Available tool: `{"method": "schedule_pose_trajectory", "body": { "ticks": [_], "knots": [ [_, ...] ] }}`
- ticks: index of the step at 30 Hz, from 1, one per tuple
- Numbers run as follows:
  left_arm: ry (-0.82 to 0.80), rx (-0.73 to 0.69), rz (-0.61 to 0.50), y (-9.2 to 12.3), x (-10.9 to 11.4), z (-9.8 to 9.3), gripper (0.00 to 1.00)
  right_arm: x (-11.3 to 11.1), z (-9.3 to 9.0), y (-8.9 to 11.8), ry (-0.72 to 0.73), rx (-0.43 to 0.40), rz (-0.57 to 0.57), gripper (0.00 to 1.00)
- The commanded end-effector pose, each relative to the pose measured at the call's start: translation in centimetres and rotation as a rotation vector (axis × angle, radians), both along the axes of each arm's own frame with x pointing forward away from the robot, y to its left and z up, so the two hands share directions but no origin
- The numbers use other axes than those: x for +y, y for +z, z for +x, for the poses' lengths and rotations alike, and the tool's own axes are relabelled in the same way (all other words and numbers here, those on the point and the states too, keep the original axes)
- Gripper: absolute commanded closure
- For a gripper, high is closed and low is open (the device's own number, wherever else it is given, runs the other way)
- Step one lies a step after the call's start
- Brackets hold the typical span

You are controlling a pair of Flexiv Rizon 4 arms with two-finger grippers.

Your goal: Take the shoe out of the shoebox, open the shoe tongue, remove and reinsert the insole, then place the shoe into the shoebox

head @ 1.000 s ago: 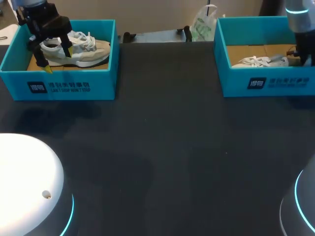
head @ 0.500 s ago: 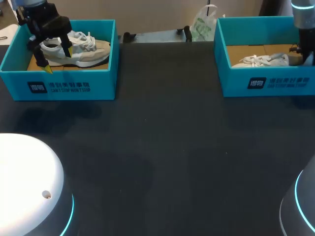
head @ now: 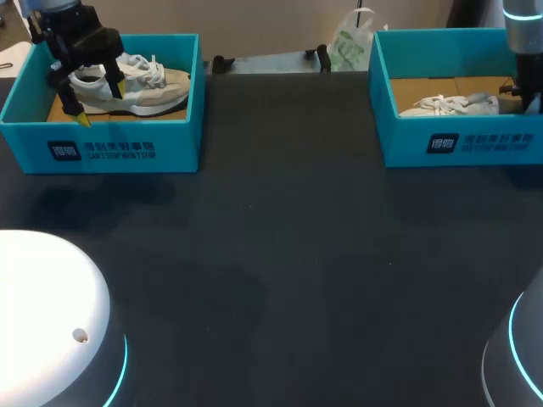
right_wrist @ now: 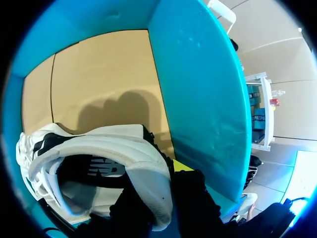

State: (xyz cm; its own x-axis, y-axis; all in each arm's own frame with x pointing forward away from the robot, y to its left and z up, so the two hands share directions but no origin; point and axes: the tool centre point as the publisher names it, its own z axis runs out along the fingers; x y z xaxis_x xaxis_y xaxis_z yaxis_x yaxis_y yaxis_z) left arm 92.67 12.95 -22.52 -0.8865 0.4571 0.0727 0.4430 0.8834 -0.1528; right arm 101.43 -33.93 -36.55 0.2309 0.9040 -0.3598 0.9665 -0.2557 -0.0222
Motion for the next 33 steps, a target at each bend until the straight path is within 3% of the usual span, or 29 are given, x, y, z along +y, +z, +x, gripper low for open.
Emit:
{"method": "schedule_pose_trajectory", "body": {
  "ticks": [1, 4, 8, 16, 24, 33],
  "knots": [
    [-0.001, 0.0, 0.001, 0.0, 0.1, 0.0, 0.0, -0.2, 0.2, 0.2, -0.003, 0.001, 0.006, 0.48],
    [-0.001, 0.0, 0.001, 0.0, 0.1, 0.0, 0.0, -0.4, 0.2, 0.6, -0.004, -0.007, 0.005, 0.19],
    [-0.001, 0.0, 0.001, 0.0, 0.1, 0.0, 0.0, -0.6, 0.3, 1.4, -0.003, -0.022, 0.032, 0.0],
    [-0.001, 0.0, 0.001, 0.0, 0.1, 0.0, 0.0, -0.1, -0.1, 4.6, 0.008, -0.04, 0.081, 0.0],
    [-0.001, 0.0, 0.001, 0.0, 0.1, 0.0, 0.0, 1.7, -1.1, 8.9, 0.02, -0.053, 0.092, 0.0],
    [-0.001, 0.0, 0.001, 0.0, 0.1, 0.0, 0.0, 4.5, -2.6, 13.6, 0.011, -0.06, 0.177, 0.0]
  ]
}}
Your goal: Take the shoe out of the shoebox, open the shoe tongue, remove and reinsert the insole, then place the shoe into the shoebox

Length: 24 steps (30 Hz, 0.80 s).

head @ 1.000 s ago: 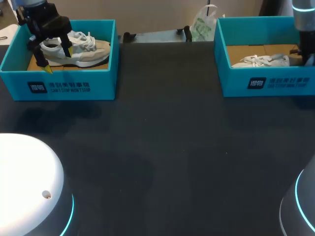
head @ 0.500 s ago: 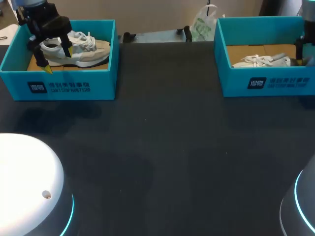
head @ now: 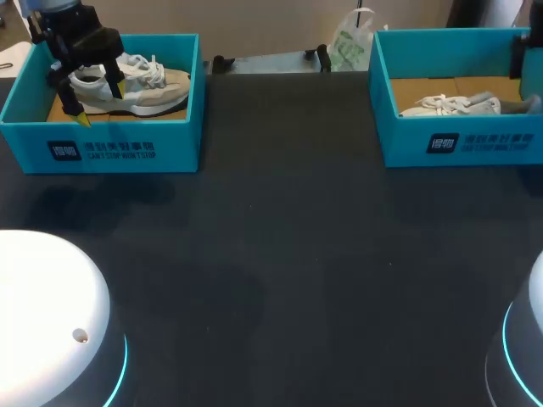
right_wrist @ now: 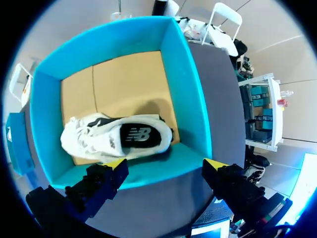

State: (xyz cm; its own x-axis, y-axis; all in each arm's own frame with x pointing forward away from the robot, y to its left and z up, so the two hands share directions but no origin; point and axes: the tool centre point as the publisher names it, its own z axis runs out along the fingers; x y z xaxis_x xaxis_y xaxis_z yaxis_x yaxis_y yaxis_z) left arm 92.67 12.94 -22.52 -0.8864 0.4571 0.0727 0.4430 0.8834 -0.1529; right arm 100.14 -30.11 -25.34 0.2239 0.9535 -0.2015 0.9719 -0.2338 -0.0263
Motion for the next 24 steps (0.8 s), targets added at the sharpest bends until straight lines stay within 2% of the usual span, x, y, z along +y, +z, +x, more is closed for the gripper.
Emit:
{"method": "schedule_pose_trajectory", "body": {
  "ticks": [1, 9, 18, 24],
  "knots": [
    [-0.001, 0.0, 0.001, 0.0, 0.1, 0.0, 0.0, 0.9, -1.5, 2.9, -0.014, -0.022, 0.015, 0.0],
    [-0.001, 0.0, 0.001, 0.0, 0.1, 0.0, 0.0, 3.3, -4.1, 6.1, -0.047, -0.018, 0.044, 0.0],
    [-0.001, 0.0, 0.001, 0.0, 0.1, 0.0, 0.0, 6.5, -7.9, 7.0, -0.081, -0.002, 0.077, 0.0],
    [-0.001, 0.0, 0.001, 0.0, 0.1, 0.0, 0.0, 8.1, -10.1, 6.8, -0.135, -0.002, 0.103, 0.0]
  ]
}}
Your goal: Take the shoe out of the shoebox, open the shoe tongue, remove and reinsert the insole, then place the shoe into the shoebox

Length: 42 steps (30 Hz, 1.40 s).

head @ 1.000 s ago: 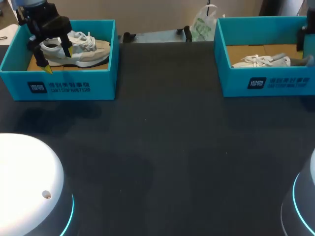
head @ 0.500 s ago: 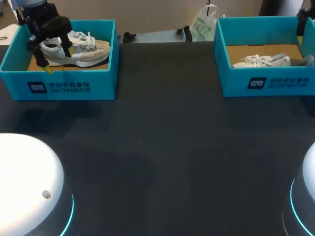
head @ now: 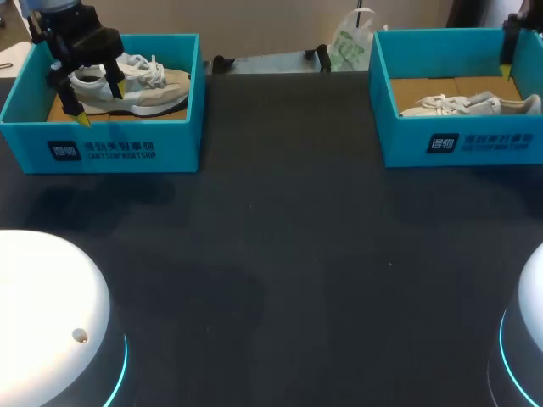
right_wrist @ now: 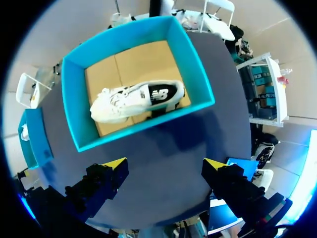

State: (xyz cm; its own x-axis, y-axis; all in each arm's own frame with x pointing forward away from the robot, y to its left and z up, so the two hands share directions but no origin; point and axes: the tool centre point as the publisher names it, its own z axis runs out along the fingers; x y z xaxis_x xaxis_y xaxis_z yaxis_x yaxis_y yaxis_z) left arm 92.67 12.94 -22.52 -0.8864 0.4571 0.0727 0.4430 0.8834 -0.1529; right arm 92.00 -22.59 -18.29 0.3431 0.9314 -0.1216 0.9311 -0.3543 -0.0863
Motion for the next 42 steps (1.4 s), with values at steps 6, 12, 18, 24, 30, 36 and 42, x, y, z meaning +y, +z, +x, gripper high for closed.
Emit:
{"method": "schedule_pose_trajectory", "body": {
  "ticks": [6, 12, 18, 24, 30, 36, 42],
  "knots": [
    [-0.035, -0.03, -0.005, 0.2, 1.8, 1.3, 0.0, 0.8, -2.2, -0.3, -0.01, -0.034, 0.007, 0.0],
    [-0.221, -0.047, -0.075, 1.1, 5.4, 4.0, 0.0, 0.8, -2.2, -0.3, -0.01, -0.034, 0.007, 0.0],
    [-0.445, -0.06, -0.095, 1.2, 10.0, 8.0, 0.0, 0.8, -2.2, -0.3, -0.01, -0.034, 0.007, 0.0],
    [-0.606, -0.138, -0.15, 1.9, 12.9, 10.6, 0.0, 0.8, -2.2, -0.3, -0.01, -0.034, 0.007, 0.0],
    [-0.606, -0.138, -0.15, 1.9, 12.9, 10.6, 0.0, 0.8, -2.2, -0.3, -0.01, -0.034, 0.007, 0.0],
    [-0.672, -0.113, -0.124, 1.5, 13.4, 12.2, 0.0, 0.8, -2.2, -0.3, -0.01, -0.034, 0.007, 0.0],
    [-0.862, -0.093, -0.021, -0.5, 15.2, 17.4, 0.0, 0.8, -2.2, -0.3, -0.01, -0.034, 0.007, 0.0]
  ]
}}
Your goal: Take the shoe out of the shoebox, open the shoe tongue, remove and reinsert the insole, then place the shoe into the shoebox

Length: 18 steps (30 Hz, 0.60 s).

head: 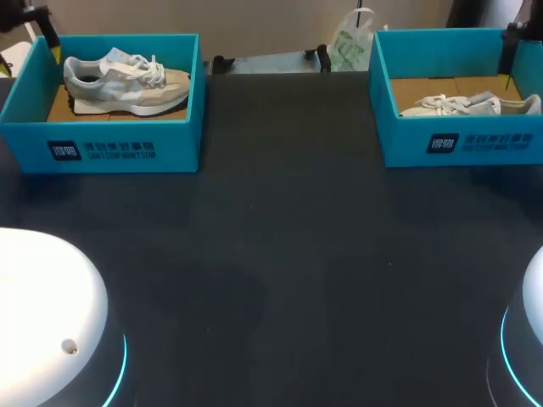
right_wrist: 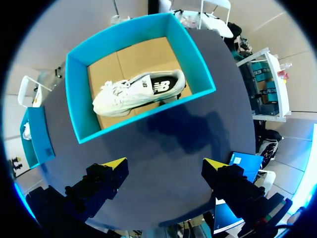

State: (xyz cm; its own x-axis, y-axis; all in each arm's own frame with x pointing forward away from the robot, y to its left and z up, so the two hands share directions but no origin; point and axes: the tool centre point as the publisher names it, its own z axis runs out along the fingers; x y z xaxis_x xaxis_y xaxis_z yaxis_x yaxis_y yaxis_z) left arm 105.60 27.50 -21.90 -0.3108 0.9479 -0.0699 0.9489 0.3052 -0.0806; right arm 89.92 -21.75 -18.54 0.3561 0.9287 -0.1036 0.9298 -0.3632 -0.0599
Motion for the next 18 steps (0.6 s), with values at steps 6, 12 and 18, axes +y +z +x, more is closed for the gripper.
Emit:
{"method": "schedule_pose_trajectory", "body": {
  "ticks": [6, 12, 18],
  "knots": [
    [-0.139, 0.027, 0.101, -2.9, 1.5, 8.8, 0.0, 0.0, -0.1, 0.0, 0.0, -0.002, 0.0, 0.0],
    [-0.139, 0.027, 0.101, -2.9, 1.5, 8.8, 0.0, 0.0, -0.1, 0.0, 0.0, -0.002, 0.0, 0.0],
    [-0.215, 0.027, 0.06, -4.0, 1.8, 11.0, 0.0, 0.0, -0.1, 0.0, 0.0, -0.002, 0.0, 0.0]
  ]
}}
